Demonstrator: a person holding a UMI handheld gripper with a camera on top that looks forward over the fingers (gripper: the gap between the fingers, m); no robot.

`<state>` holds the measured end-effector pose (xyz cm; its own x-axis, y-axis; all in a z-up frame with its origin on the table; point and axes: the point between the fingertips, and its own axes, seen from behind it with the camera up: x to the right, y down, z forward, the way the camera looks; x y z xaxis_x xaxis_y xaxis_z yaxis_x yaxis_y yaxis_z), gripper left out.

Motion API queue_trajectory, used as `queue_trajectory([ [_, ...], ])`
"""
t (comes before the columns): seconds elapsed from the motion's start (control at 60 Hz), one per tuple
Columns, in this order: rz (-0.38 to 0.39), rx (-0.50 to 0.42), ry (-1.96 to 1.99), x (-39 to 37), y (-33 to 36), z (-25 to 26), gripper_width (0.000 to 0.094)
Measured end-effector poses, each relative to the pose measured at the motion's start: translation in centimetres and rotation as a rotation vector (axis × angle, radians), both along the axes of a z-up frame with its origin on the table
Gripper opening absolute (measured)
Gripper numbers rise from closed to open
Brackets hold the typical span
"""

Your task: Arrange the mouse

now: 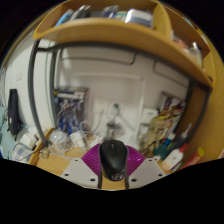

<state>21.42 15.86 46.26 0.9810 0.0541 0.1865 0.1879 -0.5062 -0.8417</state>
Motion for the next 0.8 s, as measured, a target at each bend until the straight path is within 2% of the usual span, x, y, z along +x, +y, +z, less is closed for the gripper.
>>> queue_trajectory([
  [0.067,-0.034,0.052,-0.029,4.8,0.0,4.6,0.0302],
  [0.2,-0.102,0.064,-0.058,14.8,-0.4,4.7,0.0301],
  [0.317,-0.138,-0.016,-0.058,22.3,-2.2,-0.5,0.0301],
  [0.433,-0.141,-0.12,-0.022,27.2,-4.3,-8.3,0.03],
  [0.617,-0.117,-0.29,0.031,29.8,-7.2,-19.7,0.0298],
  [0.767,-0.103,-0.362,0.069,29.8,-8.5,-24.9,0.0303],
  [0.8,-0.096,-0.381,0.069,29.6,-8.8,-25.8,0.0337],
])
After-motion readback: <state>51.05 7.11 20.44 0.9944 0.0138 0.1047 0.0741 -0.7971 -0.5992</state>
